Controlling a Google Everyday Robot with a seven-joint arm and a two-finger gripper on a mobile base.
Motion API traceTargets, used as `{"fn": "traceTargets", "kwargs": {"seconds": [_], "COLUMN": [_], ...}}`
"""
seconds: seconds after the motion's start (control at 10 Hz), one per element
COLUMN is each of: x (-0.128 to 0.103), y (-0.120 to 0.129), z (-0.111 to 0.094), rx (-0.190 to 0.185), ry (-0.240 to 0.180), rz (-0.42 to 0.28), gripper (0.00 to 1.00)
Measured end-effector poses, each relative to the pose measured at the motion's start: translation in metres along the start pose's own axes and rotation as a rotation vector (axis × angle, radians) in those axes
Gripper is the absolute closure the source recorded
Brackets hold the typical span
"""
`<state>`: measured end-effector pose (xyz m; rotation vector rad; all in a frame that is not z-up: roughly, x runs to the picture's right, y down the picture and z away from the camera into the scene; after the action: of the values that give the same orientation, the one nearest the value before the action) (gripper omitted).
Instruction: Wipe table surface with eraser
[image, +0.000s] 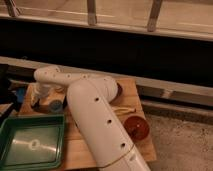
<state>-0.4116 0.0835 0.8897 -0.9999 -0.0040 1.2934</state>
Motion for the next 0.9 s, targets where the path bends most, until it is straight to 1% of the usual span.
{"fn": "traceTargets", "kwargs": {"seconds": [0.1, 0.2, 0.3, 0.5, 0.6, 0.7, 0.8, 0.9], "x": [0.012, 0.025, 0.038, 0.039, 0.030, 0.014, 0.002, -0.016], "y": [0.004, 0.001, -0.012, -0.022, -0.031, -0.045, -0.052, -0.051], "z": [0.003, 0.000, -0.009, -0.021, -0.030, -0.041, -0.045, -0.047], "rx": [0.002, 0.012, 0.033, 0.062, 0.077, 0.091, 0.097, 0.091], "ry": [0.017, 0.026, 0.025, 0.012, 0.001, -0.015, -0.027, -0.045], "rz": [0.008, 0.030, 0.061, 0.081, 0.090, 0.094, 0.089, 0.079], "gripper": [0.90, 0.90, 0.90, 0.90, 0.90, 0.90, 0.90, 0.90]}}
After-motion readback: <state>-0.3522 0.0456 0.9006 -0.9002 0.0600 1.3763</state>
